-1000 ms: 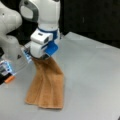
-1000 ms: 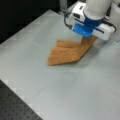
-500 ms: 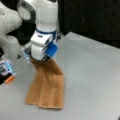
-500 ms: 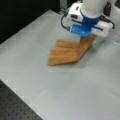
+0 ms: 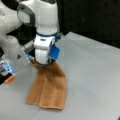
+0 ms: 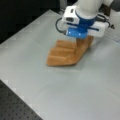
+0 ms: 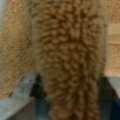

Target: Folding a towel twice

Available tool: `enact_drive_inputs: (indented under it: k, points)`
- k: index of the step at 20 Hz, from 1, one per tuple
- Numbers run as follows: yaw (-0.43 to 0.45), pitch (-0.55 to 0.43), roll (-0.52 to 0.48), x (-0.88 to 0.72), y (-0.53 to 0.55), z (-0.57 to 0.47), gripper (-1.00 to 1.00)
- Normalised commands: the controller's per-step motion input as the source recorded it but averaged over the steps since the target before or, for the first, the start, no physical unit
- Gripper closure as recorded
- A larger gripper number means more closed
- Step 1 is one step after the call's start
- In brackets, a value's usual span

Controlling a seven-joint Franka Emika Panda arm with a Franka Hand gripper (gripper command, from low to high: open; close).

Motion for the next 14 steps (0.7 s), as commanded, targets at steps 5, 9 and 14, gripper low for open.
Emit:
enact_drive_inputs:
  k: [5, 9, 14]
  points:
    - [-0.042, 0.308, 0.073, 0.63, -0.25, 0.17, 1.00]
    - [-0.010, 0.326, 0.049, 0.62, -0.23, 0.16, 1.00]
    - [0.142, 0.242, 0.037, 0.54, -0.16, 0.10, 1.00]
